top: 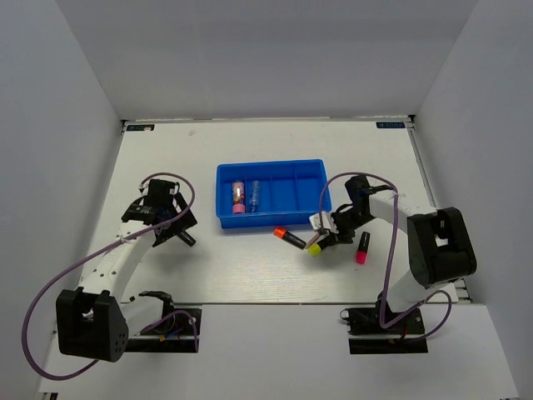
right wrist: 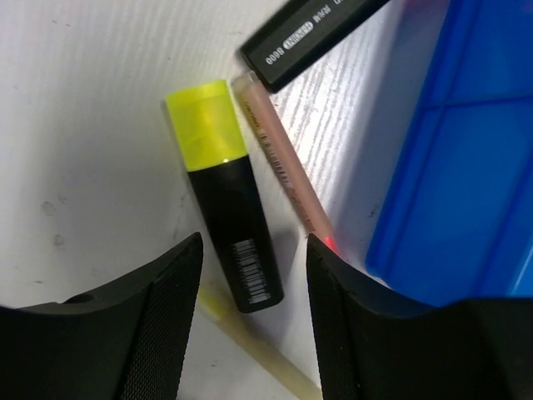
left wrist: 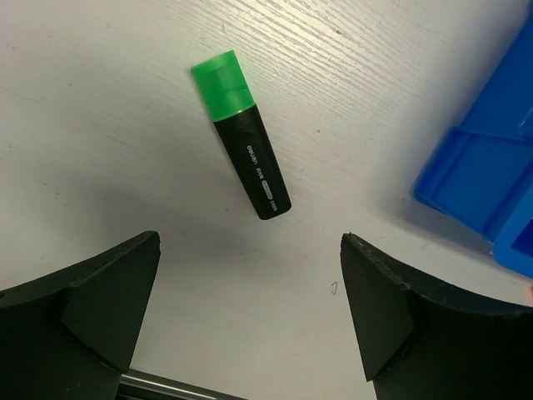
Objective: Sort the stationery into containers
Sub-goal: Pick up the pen from the center of the board.
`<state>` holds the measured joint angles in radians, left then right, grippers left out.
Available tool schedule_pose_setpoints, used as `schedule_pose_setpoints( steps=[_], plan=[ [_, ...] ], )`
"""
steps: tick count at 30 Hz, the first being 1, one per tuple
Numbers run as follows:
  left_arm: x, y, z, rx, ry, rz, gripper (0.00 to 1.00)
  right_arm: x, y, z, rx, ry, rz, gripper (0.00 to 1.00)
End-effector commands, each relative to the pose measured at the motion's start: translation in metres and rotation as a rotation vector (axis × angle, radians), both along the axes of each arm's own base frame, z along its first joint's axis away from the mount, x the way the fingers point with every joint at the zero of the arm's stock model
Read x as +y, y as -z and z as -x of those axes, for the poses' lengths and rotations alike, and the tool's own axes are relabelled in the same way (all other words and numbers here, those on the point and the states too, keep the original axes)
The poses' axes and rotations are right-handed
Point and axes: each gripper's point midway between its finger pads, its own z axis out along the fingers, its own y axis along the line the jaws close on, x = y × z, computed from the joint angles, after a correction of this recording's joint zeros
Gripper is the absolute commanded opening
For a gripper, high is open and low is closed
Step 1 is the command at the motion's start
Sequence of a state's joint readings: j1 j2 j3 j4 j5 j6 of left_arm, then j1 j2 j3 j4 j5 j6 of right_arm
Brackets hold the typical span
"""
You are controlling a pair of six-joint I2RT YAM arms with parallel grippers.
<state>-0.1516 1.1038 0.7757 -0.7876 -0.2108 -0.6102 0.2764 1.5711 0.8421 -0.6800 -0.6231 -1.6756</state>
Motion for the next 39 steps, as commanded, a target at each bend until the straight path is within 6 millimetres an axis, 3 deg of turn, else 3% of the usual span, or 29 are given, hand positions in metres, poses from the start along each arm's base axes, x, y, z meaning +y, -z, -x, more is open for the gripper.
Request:
schedule_pose_setpoints(
  steps=[1, 5, 8, 13, 22, 28, 39],
  plan=[
    [-0.003, 0.002, -0.002, -0.006, -0.010, 0.038, 1.00, 0.003, -0.003, -0.010, -0.015, -0.017, 0.028, 0.56],
    [-0.002, 0.005, -0.002, 0.005, -0.015, 0.042, 1.00, 0.005, 0.001, -0.013, 0.016, -0.047, 0.064, 0.55],
    [-0.003, 0.007, -0.002, 0.013, -0.013, 0.045, 1.00, 0.002, 0.002, -0.004, 0.067, -0.091, 0.101, 0.52],
    [-0.004, 0.010, -0.002, 0.022, -0.029, 0.067, 1.00, -0.006, 0.021, 0.003, 0.060, -0.133, 0.184, 0.52],
    [0.000, 0.023, 0.001, 0.070, -0.085, 0.106, 1.00, -0.031, 0.050, 0.043, 0.093, -0.259, 0.314, 0.48],
    [-0.003, 0.028, 0.000, 0.088, -0.093, 0.129, 1.00, -0.035, 0.054, 0.055, 0.117, -0.261, 0.327, 0.46],
    [-0.004, 0.034, 0.003, 0.119, -0.106, 0.136, 1.00, -0.045, 0.039, 0.075, 0.210, -0.345, 0.377, 0.49]
  ],
)
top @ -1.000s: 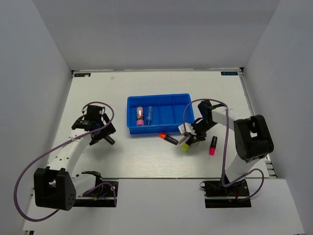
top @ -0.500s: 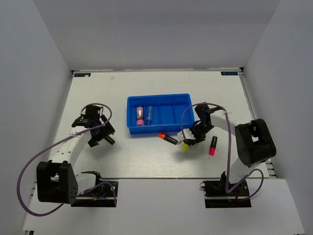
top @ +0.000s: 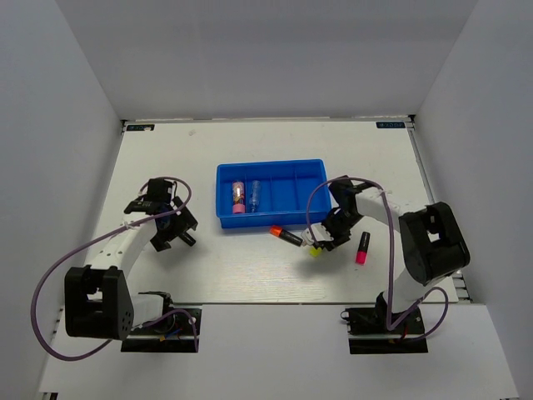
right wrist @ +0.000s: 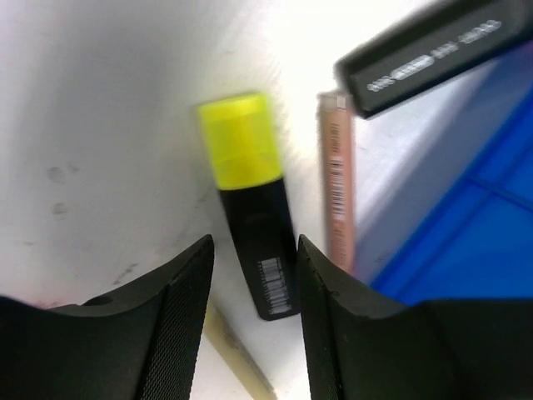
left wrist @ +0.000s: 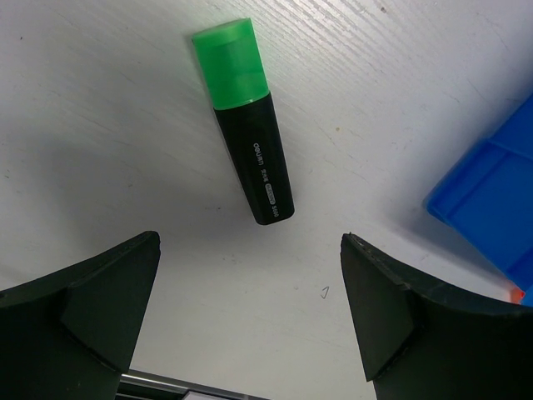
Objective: Sort the stationery into containers
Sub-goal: Pick up the pen from the center of the board.
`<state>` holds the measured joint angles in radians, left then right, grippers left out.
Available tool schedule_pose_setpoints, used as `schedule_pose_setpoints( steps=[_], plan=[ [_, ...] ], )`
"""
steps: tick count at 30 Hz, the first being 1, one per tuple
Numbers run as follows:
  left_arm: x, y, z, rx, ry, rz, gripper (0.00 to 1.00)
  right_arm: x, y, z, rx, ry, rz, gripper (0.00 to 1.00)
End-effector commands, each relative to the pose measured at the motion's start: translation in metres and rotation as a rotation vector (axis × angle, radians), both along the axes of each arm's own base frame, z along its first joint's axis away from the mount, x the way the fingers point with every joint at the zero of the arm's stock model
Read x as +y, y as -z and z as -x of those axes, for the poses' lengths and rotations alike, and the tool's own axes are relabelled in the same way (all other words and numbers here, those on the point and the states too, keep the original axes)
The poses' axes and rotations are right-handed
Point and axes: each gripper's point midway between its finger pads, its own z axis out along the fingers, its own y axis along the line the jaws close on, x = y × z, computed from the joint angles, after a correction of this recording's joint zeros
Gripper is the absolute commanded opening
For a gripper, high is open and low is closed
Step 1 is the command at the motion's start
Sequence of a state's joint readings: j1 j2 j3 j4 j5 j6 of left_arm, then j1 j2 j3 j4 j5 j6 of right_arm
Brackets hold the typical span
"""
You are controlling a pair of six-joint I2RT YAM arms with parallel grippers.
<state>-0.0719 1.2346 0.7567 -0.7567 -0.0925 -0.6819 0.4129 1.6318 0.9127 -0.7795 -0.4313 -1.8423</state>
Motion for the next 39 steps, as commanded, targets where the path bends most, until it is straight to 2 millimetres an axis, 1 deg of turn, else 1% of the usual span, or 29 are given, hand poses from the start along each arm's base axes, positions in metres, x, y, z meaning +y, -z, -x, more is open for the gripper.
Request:
schedule_pose_setpoints(
  steps=[1, 2, 3, 6, 9, 11, 13, 14, 15, 16, 17, 21, 22, 24, 25, 27, 28, 30, 32, 34, 35, 36, 37, 38, 39],
  plan=[
    [0.001, 0.000, 0.001, -0.009, -0.015, 0.008, 1.00, -0.048, 0.026, 0.068, 0.265, -0.056, 0.233, 0.49],
    [0.000, 0.001, 0.002, -0.003, -0.014, 0.011, 1.00, -0.049, 0.026, 0.067, 0.267, -0.057, 0.241, 0.51],
    [0.000, 0.001, 0.002, -0.003, -0.015, 0.009, 1.00, -0.051, 0.026, 0.071, 0.289, -0.059, 0.252, 0.51],
    [0.000, 0.001, 0.003, 0.000, -0.015, 0.009, 1.00, -0.053, 0.025, 0.074, 0.318, -0.070, 0.275, 0.51],
    [0.001, 0.001, 0.002, -0.002, -0.017, 0.008, 1.00, -0.052, 0.027, 0.069, 0.301, -0.062, 0.284, 0.51],
    [0.001, 0.001, 0.003, -0.002, -0.018, 0.005, 1.00, -0.052, 0.029, 0.064, 0.285, -0.031, 0.295, 0.51],
    [0.001, 0.002, 0.003, 0.001, -0.020, 0.004, 1.00, -0.052, 0.030, 0.063, 0.284, 0.024, 0.315, 0.51],
    [0.001, 0.001, 0.002, -0.005, -0.019, 0.006, 1.00, -0.048, 0.032, 0.057, 0.257, 0.050, 0.312, 0.51],
    [0.002, 0.002, 0.004, 0.001, -0.023, 0.005, 1.00, -0.051, 0.033, 0.059, 0.263, 0.056, 0.322, 0.51],
    [0.001, 0.002, 0.004, -0.001, -0.021, 0.005, 1.00, -0.050, 0.032, 0.061, 0.257, 0.054, 0.322, 0.49],
    [0.001, 0.002, 0.004, 0.000, -0.023, 0.005, 1.00, -0.049, 0.034, 0.059, 0.250, 0.089, 0.323, 0.49],
    [0.002, 0.003, 0.005, -0.001, -0.028, 0.005, 1.00, -0.047, 0.036, 0.060, 0.244, 0.126, 0.337, 0.37],
    [0.002, 0.004, 0.005, 0.000, -0.030, 0.004, 0.99, -0.047, 0.035, 0.061, 0.247, 0.127, 0.337, 0.29],
    [0.003, 0.005, 0.006, 0.004, -0.035, 0.003, 0.99, -0.047, 0.035, 0.063, 0.256, 0.146, 0.344, 0.20],
    [0.003, 0.006, 0.007, 0.007, -0.034, 0.002, 0.99, -0.047, 0.036, 0.063, 0.260, 0.161, 0.346, 0.11],
    [0.003, 0.006, 0.007, 0.005, -0.042, 0.002, 0.99, -0.046, 0.035, 0.065, 0.276, 0.185, 0.348, 0.02],
    [0.003, 0.006, 0.007, 0.006, -0.041, 0.000, 0.99, -0.046, 0.035, 0.067, 0.283, 0.183, 0.351, 0.00],
    [0.004, 0.006, 0.006, 0.003, -0.048, 0.000, 0.99, -0.043, 0.032, 0.069, 0.302, 0.216, 0.343, 0.00],
    [0.003, 0.005, 0.002, 0.001, -0.048, -0.001, 0.99, -0.035, 0.024, 0.070, 0.319, 0.243, 0.311, 0.00],
    [0.004, 0.001, -0.003, -0.008, -0.058, -0.002, 0.95, -0.031, 0.017, 0.069, 0.336, 0.295, 0.295, 0.00],
    [0.004, 0.005, -0.002, 0.008, -0.061, -0.005, 0.94, -0.022, 0.005, 0.071, 0.347, 0.315, 0.246, 0.00],
    [0.005, 0.005, -0.003, 0.009, -0.071, -0.010, 0.89, -0.019, -0.002, 0.072, 0.356, 0.322, 0.229, 0.00],
    [0.005, 0.005, -0.005, 0.012, -0.071, -0.011, 0.86, -0.014, -0.012, 0.070, 0.345, 0.327, 0.195, 0.00],
    [0.005, 0.008, -0.005, 0.026, -0.080, -0.010, 0.84, -0.007, -0.020, 0.076, 0.385, 0.333, 0.158, 0.00],
    [0.005, 0.011, -0.005, 0.035, -0.080, -0.015, 0.82, -0.003, -0.035, 0.077, 0.377, 0.331, 0.129, 0.00]
  ],
)
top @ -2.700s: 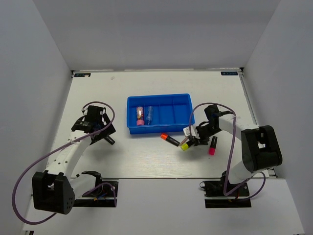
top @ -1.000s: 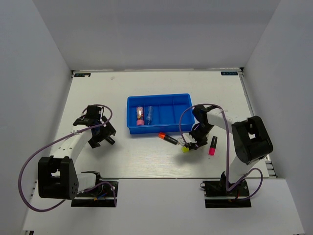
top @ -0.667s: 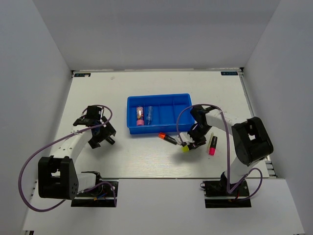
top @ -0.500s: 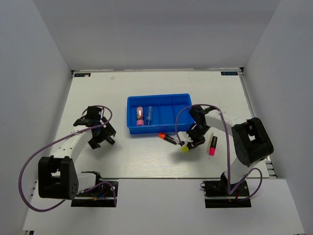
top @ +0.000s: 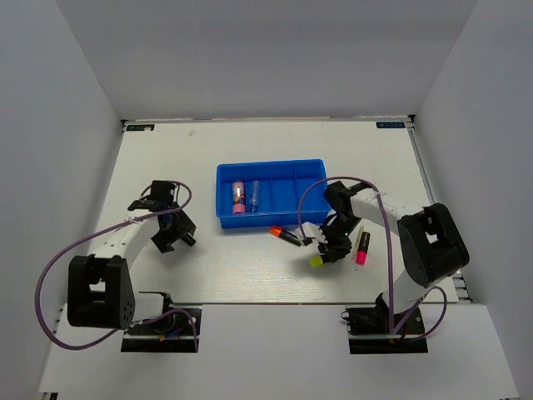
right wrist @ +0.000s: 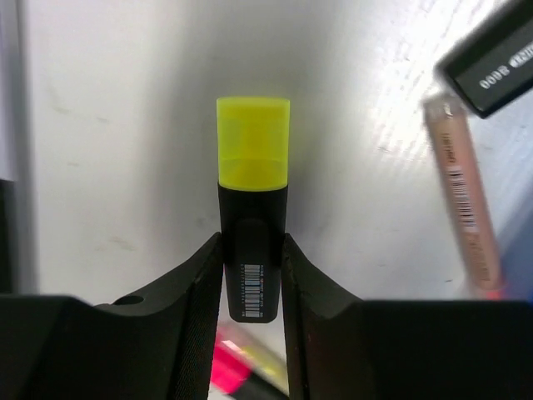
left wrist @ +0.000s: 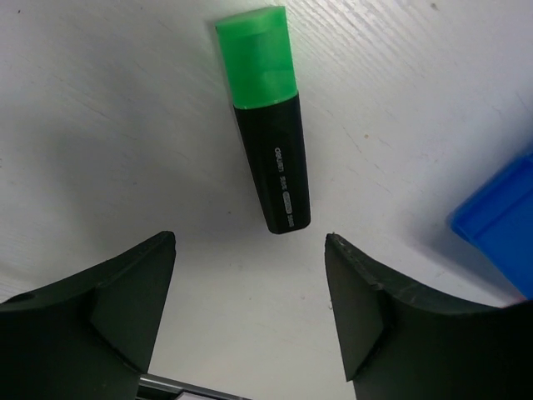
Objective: Sort the stationery into containers
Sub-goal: Pick up the pen from the center of the board.
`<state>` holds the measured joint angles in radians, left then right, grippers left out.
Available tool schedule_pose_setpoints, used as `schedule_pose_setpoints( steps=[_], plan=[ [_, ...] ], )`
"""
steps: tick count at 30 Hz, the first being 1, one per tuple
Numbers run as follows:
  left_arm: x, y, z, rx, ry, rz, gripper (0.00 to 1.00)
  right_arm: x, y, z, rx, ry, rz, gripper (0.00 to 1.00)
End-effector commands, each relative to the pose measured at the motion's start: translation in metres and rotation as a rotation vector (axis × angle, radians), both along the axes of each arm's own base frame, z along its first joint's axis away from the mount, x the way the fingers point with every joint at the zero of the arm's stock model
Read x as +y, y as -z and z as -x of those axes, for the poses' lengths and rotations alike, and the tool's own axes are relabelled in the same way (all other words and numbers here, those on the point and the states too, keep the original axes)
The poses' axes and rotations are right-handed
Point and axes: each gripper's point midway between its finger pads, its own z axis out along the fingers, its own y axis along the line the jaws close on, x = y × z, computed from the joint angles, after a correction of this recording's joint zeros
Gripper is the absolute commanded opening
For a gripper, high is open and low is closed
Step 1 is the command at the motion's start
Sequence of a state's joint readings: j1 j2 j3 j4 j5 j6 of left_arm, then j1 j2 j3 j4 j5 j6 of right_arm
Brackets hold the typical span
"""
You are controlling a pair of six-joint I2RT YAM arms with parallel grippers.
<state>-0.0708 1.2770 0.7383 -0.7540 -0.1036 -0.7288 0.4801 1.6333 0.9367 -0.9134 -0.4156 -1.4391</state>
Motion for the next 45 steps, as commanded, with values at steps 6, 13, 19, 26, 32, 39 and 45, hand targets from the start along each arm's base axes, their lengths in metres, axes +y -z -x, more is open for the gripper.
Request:
schedule_pose_setpoints(
  steps=[6, 13, 19, 26, 32, 39, 45],
  plan=[
    [0.007, 0.006, -0.017, 0.020, -0.043, -0.041, 0.78, 0.033, -0.095, 0.036, 0.130, 0.110, -0.193, 0.00],
    [0.007, 0.015, -0.028, 0.056, -0.034, -0.073, 0.72, 0.082, -0.170, -0.032, 0.041, 0.488, -0.344, 0.00],
    [0.008, 0.019, -0.039, 0.080, -0.026, -0.118, 0.62, 0.115, -0.217, -0.134, -0.106, 0.950, -0.526, 0.00],
    [0.007, 0.034, -0.033, 0.109, -0.027, -0.133, 0.53, 0.124, -0.220, -0.209, -0.128, 1.295, -0.489, 0.00],
    [0.006, 0.047, -0.025, 0.137, -0.027, -0.129, 0.29, 0.136, -0.200, -0.232, -0.045, 1.426, -0.428, 0.00],
    [0.002, 0.051, -0.024, 0.143, 0.001, -0.112, 0.00, 0.139, -0.157, -0.227, 0.043, 1.511, -0.297, 0.00],
    [0.000, 0.029, -0.034, 0.062, 0.032, -0.118, 0.00, 0.131, -0.138, -0.203, 0.036, 1.507, -0.250, 0.00]
  ],
)
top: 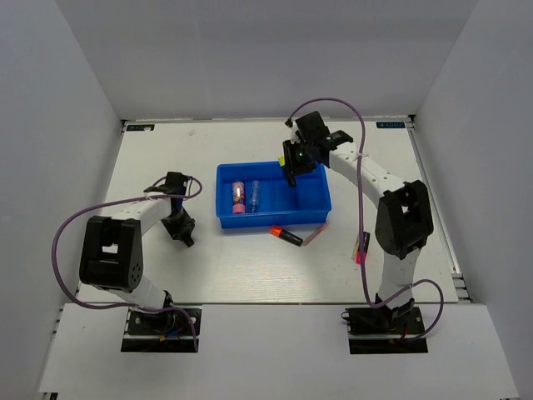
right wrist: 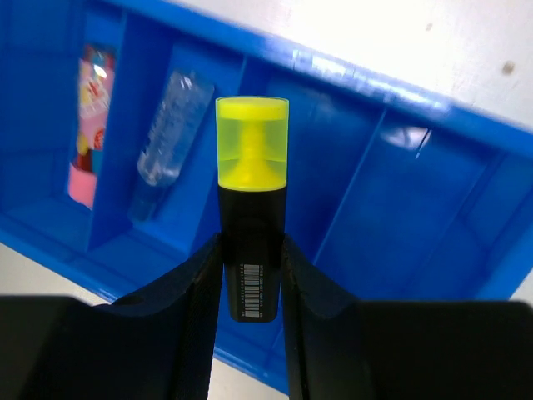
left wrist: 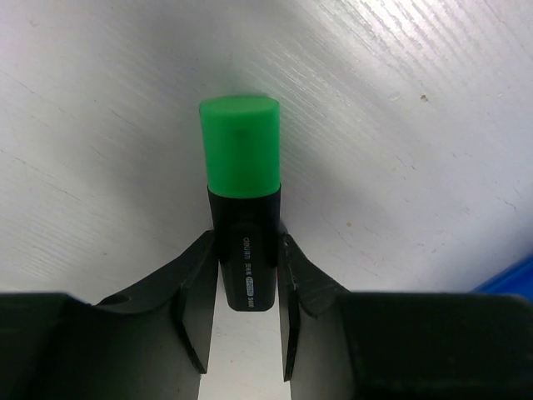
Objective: Sort the stationery into containers
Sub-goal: Pick up the pen from the center of the board.
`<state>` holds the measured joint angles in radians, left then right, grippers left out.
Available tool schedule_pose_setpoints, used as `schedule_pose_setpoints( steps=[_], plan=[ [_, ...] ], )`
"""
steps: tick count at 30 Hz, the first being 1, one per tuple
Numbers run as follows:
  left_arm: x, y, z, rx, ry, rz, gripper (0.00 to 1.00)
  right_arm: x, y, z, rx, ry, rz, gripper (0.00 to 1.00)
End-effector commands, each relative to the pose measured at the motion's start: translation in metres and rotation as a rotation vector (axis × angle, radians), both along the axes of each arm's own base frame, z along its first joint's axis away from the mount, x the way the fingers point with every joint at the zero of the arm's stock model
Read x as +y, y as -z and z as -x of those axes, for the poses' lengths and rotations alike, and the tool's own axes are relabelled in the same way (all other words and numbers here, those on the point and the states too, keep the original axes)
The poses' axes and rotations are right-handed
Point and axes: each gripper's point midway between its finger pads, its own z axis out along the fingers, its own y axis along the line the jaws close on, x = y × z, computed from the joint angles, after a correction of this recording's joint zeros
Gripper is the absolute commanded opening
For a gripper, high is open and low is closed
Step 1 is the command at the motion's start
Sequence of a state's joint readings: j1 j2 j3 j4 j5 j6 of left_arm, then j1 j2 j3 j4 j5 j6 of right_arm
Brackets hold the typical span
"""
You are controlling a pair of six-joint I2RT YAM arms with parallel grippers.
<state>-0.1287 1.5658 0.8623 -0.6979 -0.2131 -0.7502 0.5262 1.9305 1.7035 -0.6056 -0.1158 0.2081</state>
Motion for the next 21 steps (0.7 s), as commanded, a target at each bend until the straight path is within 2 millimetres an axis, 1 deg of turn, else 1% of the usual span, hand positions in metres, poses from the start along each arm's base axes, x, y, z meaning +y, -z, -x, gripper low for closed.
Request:
schedule_pose_setpoints(
  steps=[1, 4, 5, 6, 9, 13, 14, 15, 16, 18, 19, 20, 21],
  plan=[
    [0.000, -0.004, -0.001, -0.034, 0.031, -0.006, 0.00, 0.000, -0.009, 0.013, -0.018, 0.014, -0.013, 0.00],
    [-0.001, -0.022, -0.005, -0.082, 0.049, -0.005, 0.00, 0.000, 0.003, 0.018, 0.007, 0.007, 0.009, 0.00],
    [-0.002, -0.026, -0.005, -0.086, 0.062, -0.005, 0.00, 0.000, 0.008, 0.019, 0.017, 0.005, 0.015, 0.00],
    [-0.003, -0.036, -0.007, -0.116, 0.066, -0.002, 0.00, 0.000, 0.012, 0.021, 0.025, 0.004, 0.023, 0.00],
    [-0.003, -0.047, -0.008, -0.139, 0.085, -0.003, 0.00, -0.002, 0.023, 0.023, 0.041, 0.004, 0.041, 0.00],
    [-0.010, -0.076, -0.012, -0.224, 0.121, 0.017, 0.00, -0.002, 0.027, 0.025, 0.036, -0.003, 0.055, 0.01],
    [-0.014, -0.084, -0.014, -0.248, 0.134, 0.030, 0.00, -0.002, 0.029, 0.026, 0.038, -0.004, 0.060, 0.05],
    [-0.016, -0.089, -0.015, -0.257, 0.141, 0.034, 0.00, -0.002, 0.031, 0.027, 0.039, -0.009, 0.065, 0.06],
    [-0.023, -0.100, -0.018, -0.286, 0.165, 0.042, 0.00, -0.003, 0.030, 0.025, 0.038, -0.003, 0.064, 0.10],
    [-0.032, -0.111, -0.021, -0.315, 0.193, 0.061, 0.00, -0.003, 0.035, 0.026, 0.047, -0.003, 0.071, 0.14],
    [-0.048, -0.126, -0.026, -0.353, 0.239, 0.079, 0.00, -0.003, 0.036, 0.027, 0.050, -0.006, 0.073, 0.21],
    [-0.053, -0.131, -0.029, -0.365, 0.255, 0.085, 0.00, -0.002, 0.039, 0.026, 0.057, -0.008, 0.077, 0.26],
    [-0.066, -0.134, -0.029, -0.374, 0.293, 0.094, 0.00, 0.000, 0.039, 0.027, 0.061, -0.014, 0.073, 0.31]
  ],
)
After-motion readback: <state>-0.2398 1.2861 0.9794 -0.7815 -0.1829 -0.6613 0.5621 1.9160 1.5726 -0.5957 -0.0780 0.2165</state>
